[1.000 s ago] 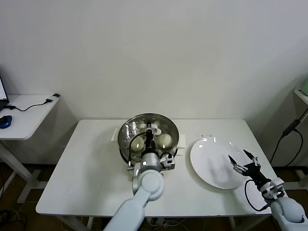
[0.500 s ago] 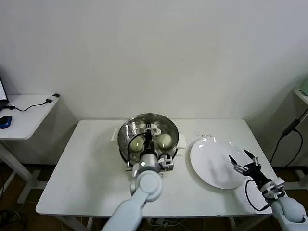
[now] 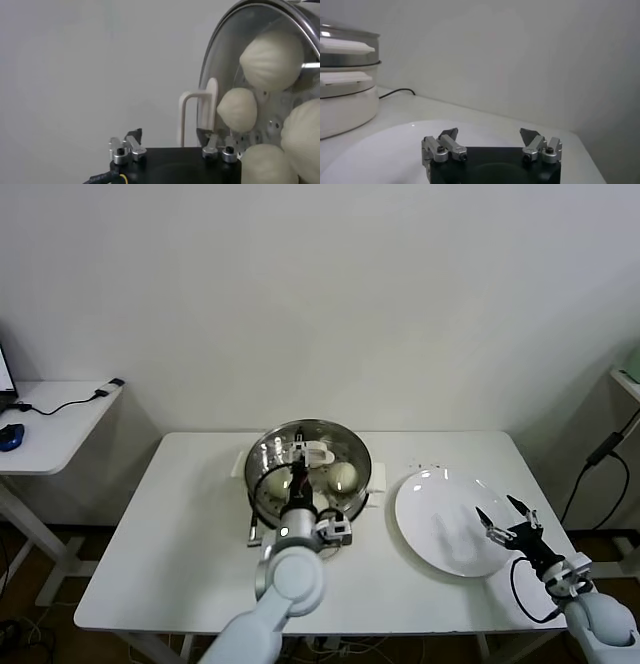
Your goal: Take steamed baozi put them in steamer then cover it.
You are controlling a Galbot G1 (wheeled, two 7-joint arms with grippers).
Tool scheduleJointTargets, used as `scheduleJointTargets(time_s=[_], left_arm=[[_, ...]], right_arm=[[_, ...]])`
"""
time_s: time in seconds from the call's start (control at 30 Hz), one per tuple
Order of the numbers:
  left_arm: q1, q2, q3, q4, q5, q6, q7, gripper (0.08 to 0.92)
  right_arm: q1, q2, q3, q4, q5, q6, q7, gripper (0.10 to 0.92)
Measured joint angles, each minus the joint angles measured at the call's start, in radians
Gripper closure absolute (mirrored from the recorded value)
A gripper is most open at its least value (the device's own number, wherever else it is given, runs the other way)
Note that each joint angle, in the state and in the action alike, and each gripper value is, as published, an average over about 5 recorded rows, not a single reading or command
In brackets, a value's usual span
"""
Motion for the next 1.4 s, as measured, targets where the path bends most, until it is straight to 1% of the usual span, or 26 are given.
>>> scheduleJointTargets(time_s=[0.07, 0.17, 0.33, 0.53, 0.67, 0.8, 0.9, 1.0, 1.2, 1.4], left_arm=[[0.011, 0.012, -0.002, -0.024, -0.009, 0.000, -0.002, 0.235], [0.030, 0.035, -0.007, -0.064, -0.033, -0.003, -0.014, 0.188], [0.070, 0.086, -0.024, -0.140, -0.110, -0.012, -0.053, 0.178], [0.135, 0.153, -0.076, -0.234, -0.260, -0.043, -0.129, 0.177], [0.195, 0.189, -0.144, -0.282, -0.408, -0.097, -0.194, 0.177], [0.270, 0.201, -0.242, -0.312, -0.582, -0.185, -0.252, 0.177], [0.337, 0.198, -0.332, -0.328, -0.723, -0.269, -0.278, 0.177], [0.409, 0.180, -0.427, -0.334, -0.875, -0.356, -0.291, 0.177], [0.543, 0.114, -0.603, -0.335, -1.163, -0.507, -0.291, 0.177], [0.651, 0.042, -0.727, -0.323, -1.392, -0.610, -0.274, 0.177]], right_arm=[[0.000, 0.000, 0.001, 0.001, -0.001, -0.003, 0.001, 0.203], [-0.001, -0.001, 0.003, 0.004, -0.005, -0.008, 0.005, 0.203], [-0.006, 0.000, 0.010, 0.012, -0.013, -0.020, 0.015, 0.203], [-0.020, 0.000, 0.023, 0.034, -0.020, -0.040, 0.029, 0.203], [-0.032, 0.005, 0.032, 0.055, -0.022, -0.048, 0.041, 0.203], [-0.047, 0.018, 0.044, 0.082, -0.028, -0.052, 0.058, 0.203], [-0.061, 0.031, 0.054, 0.106, -0.034, -0.053, 0.074, 0.203], [-0.075, 0.043, 0.062, 0.130, -0.041, -0.054, 0.089, 0.203], [-0.099, 0.062, 0.073, 0.176, -0.045, -0.062, 0.113, 0.203], [-0.127, 0.081, 0.083, 0.227, -0.047, -0.074, 0.130, 0.203]])
